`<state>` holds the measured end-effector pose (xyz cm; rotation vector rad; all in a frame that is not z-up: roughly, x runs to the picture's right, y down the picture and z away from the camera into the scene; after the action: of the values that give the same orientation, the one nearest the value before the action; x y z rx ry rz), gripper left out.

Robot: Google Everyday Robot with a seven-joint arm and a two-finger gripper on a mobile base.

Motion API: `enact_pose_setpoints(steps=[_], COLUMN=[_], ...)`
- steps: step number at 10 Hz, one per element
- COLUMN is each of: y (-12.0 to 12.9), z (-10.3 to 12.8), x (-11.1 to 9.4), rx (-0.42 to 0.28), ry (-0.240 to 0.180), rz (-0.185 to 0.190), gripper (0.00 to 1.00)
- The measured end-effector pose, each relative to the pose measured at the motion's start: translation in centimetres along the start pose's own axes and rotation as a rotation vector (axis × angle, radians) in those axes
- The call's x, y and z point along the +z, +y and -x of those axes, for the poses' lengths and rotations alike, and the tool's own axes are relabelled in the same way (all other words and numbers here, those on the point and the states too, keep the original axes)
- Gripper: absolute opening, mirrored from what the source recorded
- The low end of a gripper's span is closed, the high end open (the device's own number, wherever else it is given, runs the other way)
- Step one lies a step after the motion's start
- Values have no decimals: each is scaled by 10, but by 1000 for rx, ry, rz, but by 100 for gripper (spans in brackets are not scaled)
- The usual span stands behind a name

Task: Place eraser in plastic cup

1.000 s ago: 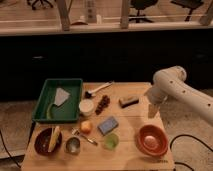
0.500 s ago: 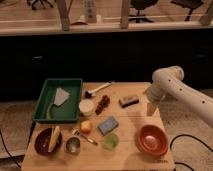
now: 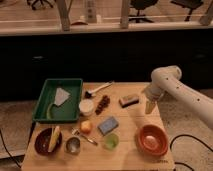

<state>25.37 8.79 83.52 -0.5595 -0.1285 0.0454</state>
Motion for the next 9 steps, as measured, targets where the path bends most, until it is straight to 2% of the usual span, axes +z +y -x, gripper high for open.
enact_pose_setpoints(steps=[9], y=[-26], z=[7], x=[23], rx=[-15], ry=[-21], rz=[11], gripper=[80])
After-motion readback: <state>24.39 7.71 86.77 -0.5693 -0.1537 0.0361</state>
